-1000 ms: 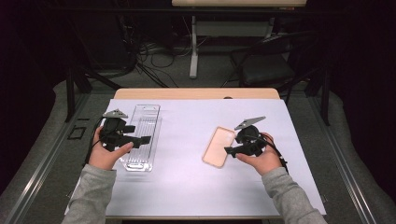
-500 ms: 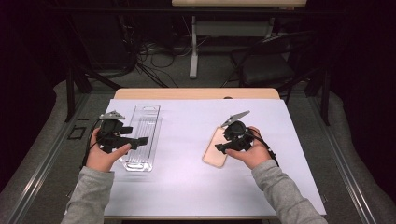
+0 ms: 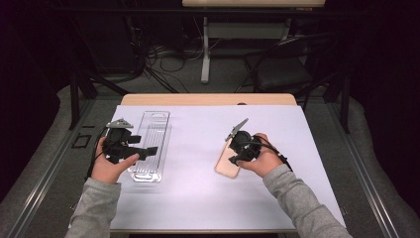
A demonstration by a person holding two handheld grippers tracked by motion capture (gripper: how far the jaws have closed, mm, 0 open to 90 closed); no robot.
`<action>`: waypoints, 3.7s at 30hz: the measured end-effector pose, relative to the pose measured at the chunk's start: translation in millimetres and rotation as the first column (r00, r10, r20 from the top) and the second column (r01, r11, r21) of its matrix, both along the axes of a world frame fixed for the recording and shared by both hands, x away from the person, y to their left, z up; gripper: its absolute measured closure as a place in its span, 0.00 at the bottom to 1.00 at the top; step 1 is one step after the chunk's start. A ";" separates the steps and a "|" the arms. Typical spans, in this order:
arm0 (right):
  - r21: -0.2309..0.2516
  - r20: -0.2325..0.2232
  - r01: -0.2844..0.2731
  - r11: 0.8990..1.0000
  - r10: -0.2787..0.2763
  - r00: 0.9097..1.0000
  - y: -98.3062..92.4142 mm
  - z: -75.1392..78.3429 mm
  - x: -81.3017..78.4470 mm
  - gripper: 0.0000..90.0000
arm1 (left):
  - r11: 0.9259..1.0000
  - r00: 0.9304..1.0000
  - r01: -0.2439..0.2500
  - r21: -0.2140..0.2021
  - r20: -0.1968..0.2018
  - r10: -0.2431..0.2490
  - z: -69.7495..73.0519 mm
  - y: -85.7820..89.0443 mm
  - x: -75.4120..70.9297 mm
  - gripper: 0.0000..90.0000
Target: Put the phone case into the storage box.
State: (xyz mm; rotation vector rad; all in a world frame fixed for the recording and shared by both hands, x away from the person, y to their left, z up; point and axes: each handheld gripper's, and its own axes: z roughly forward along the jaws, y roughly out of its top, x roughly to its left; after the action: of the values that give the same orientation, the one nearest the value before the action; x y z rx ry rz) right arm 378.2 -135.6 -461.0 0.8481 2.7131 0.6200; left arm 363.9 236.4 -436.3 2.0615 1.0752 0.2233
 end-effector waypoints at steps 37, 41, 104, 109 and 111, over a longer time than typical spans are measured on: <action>-0.169 -0.149 -0.121 0.978 0.096 0.984 30.6 -46.0 5.5 0.75 | 1.000 1.000 -0.017 0.013 -0.011 0.017 -4.8 3.0 0.9 0.17; -0.175 -0.135 -0.120 0.977 0.097 0.986 31.3 -47.6 5.2 0.76 | 1.000 1.000 -0.020 0.011 -0.011 0.020 -5.0 3.3 0.9 0.17; -0.182 -0.210 -0.167 0.969 0.128 0.969 36.3 -65.0 5.5 0.97 | 1.000 0.999 -0.028 0.009 -0.022 0.028 -9.1 4.3 2.8 0.17; -0.174 -0.202 -0.154 0.973 0.118 0.972 34.8 -62.4 4.3 0.98 | 1.000 0.999 -0.026 0.013 -0.023 0.026 -9.2 4.3 3.0 0.17; -0.167 -0.197 -0.152 0.974 0.118 0.973 33.9 -61.0 3.6 0.98 | 1.000 0.999 -0.026 0.012 -0.023 0.027 -9.1 4.2 2.9 0.17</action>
State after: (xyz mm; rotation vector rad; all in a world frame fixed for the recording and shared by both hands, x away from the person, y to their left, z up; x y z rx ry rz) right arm 381.8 -101.7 -521.9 0.7119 2.9594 0.3259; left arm 366.8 240.6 -445.4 2.0659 1.1184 0.2202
